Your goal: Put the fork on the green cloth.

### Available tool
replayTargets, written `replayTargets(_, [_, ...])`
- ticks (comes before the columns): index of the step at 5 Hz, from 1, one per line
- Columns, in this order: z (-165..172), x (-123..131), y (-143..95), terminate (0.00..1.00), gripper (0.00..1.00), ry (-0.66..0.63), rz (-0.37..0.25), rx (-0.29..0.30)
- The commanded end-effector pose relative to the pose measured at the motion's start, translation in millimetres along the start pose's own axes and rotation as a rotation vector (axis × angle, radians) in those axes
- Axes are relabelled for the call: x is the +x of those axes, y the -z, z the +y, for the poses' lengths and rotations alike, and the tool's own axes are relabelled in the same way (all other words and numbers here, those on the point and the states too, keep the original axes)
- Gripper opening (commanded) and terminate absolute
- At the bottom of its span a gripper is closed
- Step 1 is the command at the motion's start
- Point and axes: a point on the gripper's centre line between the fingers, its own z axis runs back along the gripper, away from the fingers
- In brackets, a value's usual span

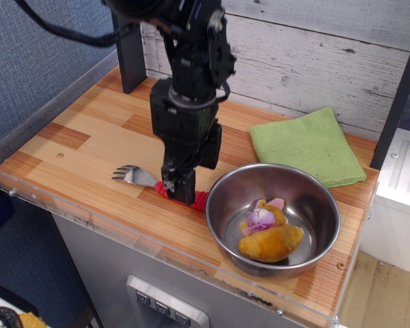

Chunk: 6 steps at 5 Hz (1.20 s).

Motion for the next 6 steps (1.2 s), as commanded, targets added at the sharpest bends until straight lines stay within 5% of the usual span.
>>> replayTargets(1, [-2.4, -0.9, 18.0, 0.0, 1.0, -0.001, -0.017, 0.0])
replayTargets(2, [-3.6, -9.0, 25.3, 0.0, 1.0, 0.01, -0.01, 0.007])
replayTargets(3, [-0.9, -12.7, 36.5, 0.0, 0.0, 0.026, -0.002, 0.015])
replayTargets(6, [-2.7, -10.4, 25.3, 0.0, 0.0, 0.032, -0.025, -0.016])
